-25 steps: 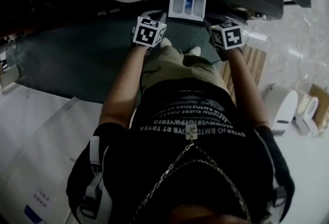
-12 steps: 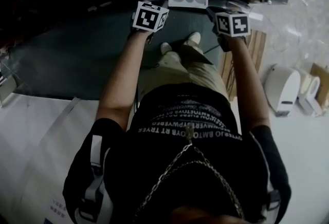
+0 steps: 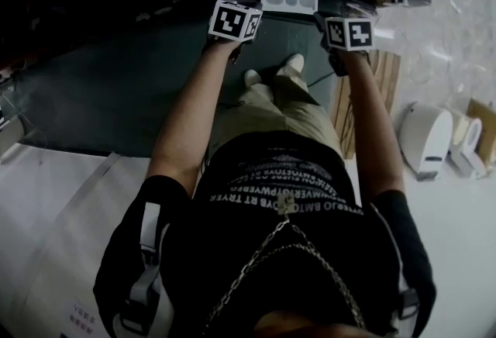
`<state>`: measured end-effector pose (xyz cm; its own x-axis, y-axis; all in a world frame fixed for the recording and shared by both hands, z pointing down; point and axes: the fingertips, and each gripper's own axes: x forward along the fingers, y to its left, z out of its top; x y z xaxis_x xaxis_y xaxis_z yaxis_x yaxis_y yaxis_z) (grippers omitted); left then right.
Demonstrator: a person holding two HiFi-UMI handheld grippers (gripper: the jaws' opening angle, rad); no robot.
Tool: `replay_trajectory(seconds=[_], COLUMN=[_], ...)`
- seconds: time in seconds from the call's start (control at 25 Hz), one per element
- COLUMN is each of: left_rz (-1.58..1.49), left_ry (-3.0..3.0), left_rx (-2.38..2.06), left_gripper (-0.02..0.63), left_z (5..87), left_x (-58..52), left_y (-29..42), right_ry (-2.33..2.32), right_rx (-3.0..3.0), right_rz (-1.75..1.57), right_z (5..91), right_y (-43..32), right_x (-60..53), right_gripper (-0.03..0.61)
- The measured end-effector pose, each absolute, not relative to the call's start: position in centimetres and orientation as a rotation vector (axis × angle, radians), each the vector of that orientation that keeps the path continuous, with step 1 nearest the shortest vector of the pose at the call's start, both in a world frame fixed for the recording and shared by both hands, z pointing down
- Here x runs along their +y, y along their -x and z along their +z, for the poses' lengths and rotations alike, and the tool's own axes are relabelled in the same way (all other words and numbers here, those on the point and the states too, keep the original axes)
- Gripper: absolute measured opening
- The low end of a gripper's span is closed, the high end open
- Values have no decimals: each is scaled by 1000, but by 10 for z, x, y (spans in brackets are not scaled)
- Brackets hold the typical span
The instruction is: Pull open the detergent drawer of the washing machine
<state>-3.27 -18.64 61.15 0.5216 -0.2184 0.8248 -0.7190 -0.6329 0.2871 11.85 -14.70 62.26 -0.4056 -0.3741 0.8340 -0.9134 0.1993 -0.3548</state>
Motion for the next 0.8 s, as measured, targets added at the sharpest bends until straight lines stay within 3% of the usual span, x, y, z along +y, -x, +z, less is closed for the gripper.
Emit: replay_trajectory(seconds=[0.36,0.8], left_rz=[1078,593], left_ry=[-2237,-2588], left_rx=[-833,-1042], left_gripper=[5,5], left_z=[595,451], left_x=[-171,-168], left_y=[34,32], right_ry=[-1236,-1518], right_rx=[-1937,-2330], right_rz=[1078,600], right_z=[601,438], right_y=[-112,-91], right_x=[-135,-140], right_gripper=[4,2])
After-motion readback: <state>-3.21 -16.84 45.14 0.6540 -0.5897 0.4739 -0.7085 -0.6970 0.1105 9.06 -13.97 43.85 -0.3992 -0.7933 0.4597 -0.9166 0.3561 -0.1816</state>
